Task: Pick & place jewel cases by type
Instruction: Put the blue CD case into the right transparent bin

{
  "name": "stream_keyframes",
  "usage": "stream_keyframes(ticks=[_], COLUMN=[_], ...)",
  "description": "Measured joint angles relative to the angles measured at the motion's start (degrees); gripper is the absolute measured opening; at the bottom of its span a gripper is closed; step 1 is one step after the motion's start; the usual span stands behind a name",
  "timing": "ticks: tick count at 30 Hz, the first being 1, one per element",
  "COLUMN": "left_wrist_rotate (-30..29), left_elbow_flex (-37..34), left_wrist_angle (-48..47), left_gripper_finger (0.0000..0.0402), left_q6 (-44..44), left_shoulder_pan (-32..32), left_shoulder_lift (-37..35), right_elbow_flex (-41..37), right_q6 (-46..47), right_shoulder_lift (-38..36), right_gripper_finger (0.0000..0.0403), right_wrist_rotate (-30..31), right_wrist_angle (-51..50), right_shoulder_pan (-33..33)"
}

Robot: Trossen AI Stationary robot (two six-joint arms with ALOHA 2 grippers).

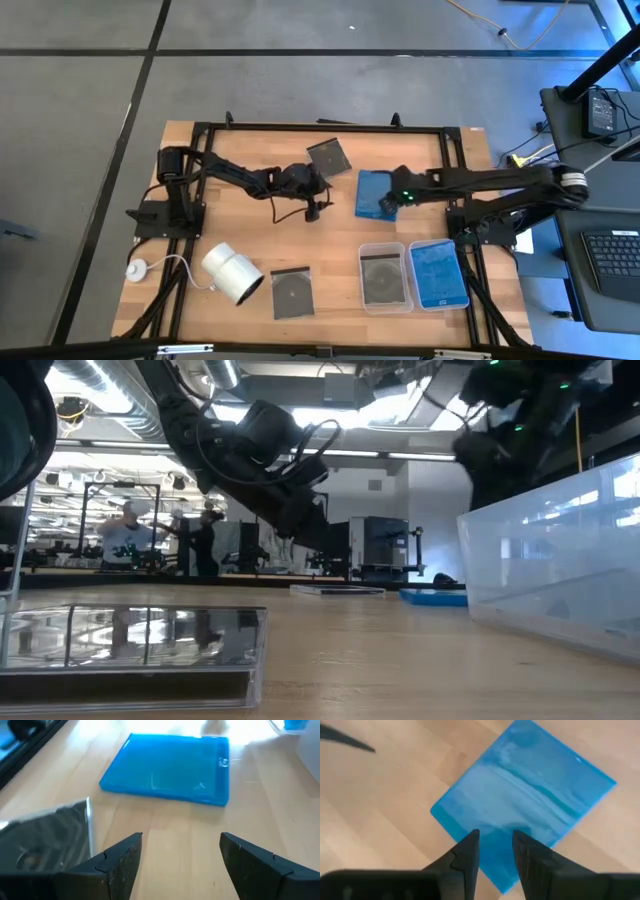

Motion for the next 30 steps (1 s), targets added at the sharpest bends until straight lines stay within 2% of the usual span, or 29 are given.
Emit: stream_keyframes(ticks=[6, 12, 14, 19, 25, 30], left_wrist_rotate=[-3.3, -4.2, -4.2, -4.3, -4.2, -4.2], left_elbow_flex=[0.0, 0.2, 1.0, 4.3, 7.9, 8.7], left_wrist_angle=[4.8, 9.9, 9.8, 9.8, 9.9, 9.8], left_gripper_finger=[0.0265, 0.0265, 0.0265, 0.0265, 0.0265, 0.0265], left_q6=[8.1, 7.2, 6.6, 5.2, 5.3, 5.3], left_shoulder_pan=[-1.5, -1.7, -1.5, -1.5, -1.5, -1.5], left_shoulder_lift=[2.7, 6.4, 7.9, 11.8, 15.1, 15.6], right_elbow_flex=[-9.3, -19.2, -20.8, -21.9, -21.9, -21.8], right_q6=[10.9, 16.4, 16.1, 12.6, 4.0, 5.1], right_shoulder_lift=[-9.9, -14.0, -14.1, -14.1, -14.1, -14.1], right_gripper_finger=[0.0119, 0.0119, 0.0119, 0.0119, 0.0119, 0.0121], right_wrist_rotate=[0.2, 0.1, 0.1, 0.2, 0.2, -0.6], right_wrist_angle=[2.2, 12.4, 15.5, 16.1, 16.4, 16.5], right_shoulder_pan=[-1.6, -3.7, -4.3, -4.9, -4.9, -4.9])
